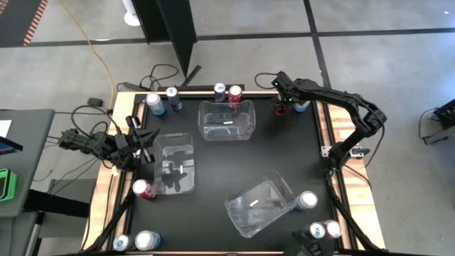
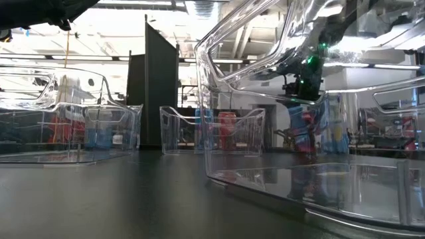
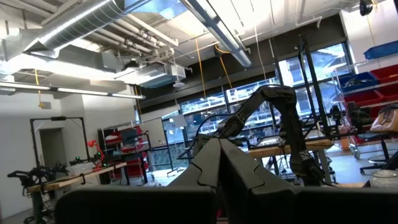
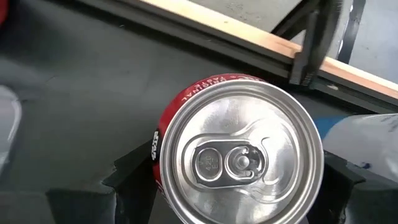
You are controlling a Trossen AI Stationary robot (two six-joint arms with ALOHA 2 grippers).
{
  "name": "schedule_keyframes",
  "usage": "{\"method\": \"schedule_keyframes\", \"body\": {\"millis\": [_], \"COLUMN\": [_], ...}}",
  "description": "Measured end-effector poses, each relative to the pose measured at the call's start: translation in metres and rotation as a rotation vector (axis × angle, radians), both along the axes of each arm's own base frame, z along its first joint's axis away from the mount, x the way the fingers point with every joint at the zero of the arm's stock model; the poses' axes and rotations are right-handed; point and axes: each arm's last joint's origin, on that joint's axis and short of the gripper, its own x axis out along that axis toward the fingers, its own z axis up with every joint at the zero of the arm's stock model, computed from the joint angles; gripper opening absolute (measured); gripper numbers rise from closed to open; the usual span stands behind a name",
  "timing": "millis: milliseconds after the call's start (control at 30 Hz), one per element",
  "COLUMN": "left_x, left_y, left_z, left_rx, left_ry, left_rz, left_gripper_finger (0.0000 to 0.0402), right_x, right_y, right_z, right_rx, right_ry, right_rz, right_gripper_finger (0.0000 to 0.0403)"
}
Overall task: Sort soda cans
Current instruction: Put the red soda can into the top transparent bin
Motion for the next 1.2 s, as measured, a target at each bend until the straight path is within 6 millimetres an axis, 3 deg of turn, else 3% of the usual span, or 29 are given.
{"method": "schedule_keyframes", "body": {"millis": [333, 700, 933, 1200], "left_x": [0.000, 0.000, 0.000, 0.000], "left_y": [0.000, 0.000, 0.000, 0.000], "left_z": [0.000, 0.000, 0.000, 0.000], "left_rx": [0.000, 0.000, 0.001, 0.001], "left_ry": [0.000, 0.001, 0.003, 0.004], "left_rz": [0.000, 0.000, 0.000, 0.000], "left_gripper_finger": [0.0000, 0.0000, 0.0000, 0.0000], "right_x": [0.014, 0.016, 0.014, 0.002], "right_y": [0.019, 0.036, 0.052, 0.077], "right_z": [0.001, 0.016, 0.035, 0.072], "right_rx": [-0.006, -0.031, -0.068, -0.162], "right_ry": [0.033, 0.012, -0.034, -0.144], "right_rz": [0.087, 0.131, 0.167, 0.220], "right_gripper_finger": [0.0319, 0.0313, 0.0313, 0.0313]}}
